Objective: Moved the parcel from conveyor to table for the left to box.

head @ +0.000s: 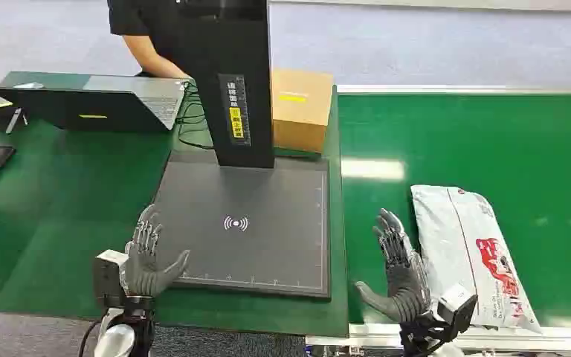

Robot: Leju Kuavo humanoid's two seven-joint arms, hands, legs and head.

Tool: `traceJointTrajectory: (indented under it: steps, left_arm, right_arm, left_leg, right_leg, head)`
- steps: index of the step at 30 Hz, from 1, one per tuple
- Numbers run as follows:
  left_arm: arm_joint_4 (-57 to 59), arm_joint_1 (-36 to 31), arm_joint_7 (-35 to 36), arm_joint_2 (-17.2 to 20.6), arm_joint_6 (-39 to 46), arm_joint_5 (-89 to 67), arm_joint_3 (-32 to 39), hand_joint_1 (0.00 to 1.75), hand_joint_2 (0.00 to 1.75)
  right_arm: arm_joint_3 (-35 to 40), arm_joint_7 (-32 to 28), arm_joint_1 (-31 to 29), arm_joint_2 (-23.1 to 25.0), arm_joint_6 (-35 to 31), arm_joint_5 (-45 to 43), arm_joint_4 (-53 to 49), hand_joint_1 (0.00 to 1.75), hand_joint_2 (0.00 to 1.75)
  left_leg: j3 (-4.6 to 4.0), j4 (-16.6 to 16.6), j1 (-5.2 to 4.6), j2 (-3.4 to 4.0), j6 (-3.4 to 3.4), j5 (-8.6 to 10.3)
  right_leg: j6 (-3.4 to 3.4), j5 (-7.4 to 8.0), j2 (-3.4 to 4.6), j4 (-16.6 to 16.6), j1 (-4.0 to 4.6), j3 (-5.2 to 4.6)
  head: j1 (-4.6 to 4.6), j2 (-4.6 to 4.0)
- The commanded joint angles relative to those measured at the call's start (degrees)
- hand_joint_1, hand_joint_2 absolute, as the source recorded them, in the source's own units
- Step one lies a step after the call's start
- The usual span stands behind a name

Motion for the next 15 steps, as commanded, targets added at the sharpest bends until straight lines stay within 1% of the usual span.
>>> traceJointTrajectory:
  steps: [1,2,7,10,13,15]
  left_arm:
    - [1.75,-1.55,0.27,0.46,-0.10,-0.02,-0.89,0.00,1.75]
    - [1.01,-1.19,0.45,0.44,-0.26,0.23,-1.04,0.00,1.75]
    - [0.93,-0.79,2.17,0.09,0.22,0.75,-1.18,0.00,1.75]
    - [0.31,-0.44,2.30,0.14,0.92,0.77,-1.46,0.00,1.75]
    - [0.72,-0.63,1.78,0.84,1.36,1.28,-1.37,0.00,1.75]
    - [0.22,-0.14,2.08,0.55,0.85,1.75,-0.89,0.00,1.75]
  right_arm:
    - [-1.36,0.34,-1.04,1.30,-0.13,-0.04,1.48,0.00,1.75]
    - [-1.52,1.68,-1.18,1.13,-0.35,0.50,1.59,0.00,1.75]
    - [-2.20,2.36,-2.33,0.52,-0.04,0.13,3.08,0.00,1.75]
    - [-1.09,2.28,-5.32,0.53,1.09,0.13,7.27,0.00,1.75]
    - [-0.01,2.17,-6.99,1.22,0.86,0.26,10.11,0.00,1.75]
    - [1.85,1.20,-6.10,0.40,-0.87,1.99,9.99,0.00,1.75]
  left_leg:
    - [0.04,-0.03,0.03,-0.01,-0.07,0.01]
    - [0.10,-0.05,0.05,0.01,-0.11,0.01]
    - [0.10,-0.06,0.05,0.02,-0.10,0.01]
    - [0.13,-0.09,0.06,0.09,-0.11,0.02]
    - [0.11,-0.07,0.07,0.22,-0.10,0.02]
    - [0.15,-0.11,0.08,0.20,-0.12,0.03]
  right_leg:
    - [-0.05,0.00,-0.02,-0.03,0.03,0.06]
    - [-0.07,0.01,0.00,-0.07,0.05,0.11]
    - [-0.07,0.01,0.00,-0.08,0.05,0.12]
    - [-0.07,0.05,0.08,-0.11,0.05,0.13]
    - [-0.08,0.09,0.21,-0.11,0.06,0.09]
    - [-0.09,0.10,0.19,-0.13,0.08,0.13]
  head:
    - [0.00,0.00]
    - [0.00,0.00]
    - [0.00,0.00]
    - [0.00,0.00]
    - [0.00,0.00]
    - [0.00,0.00]
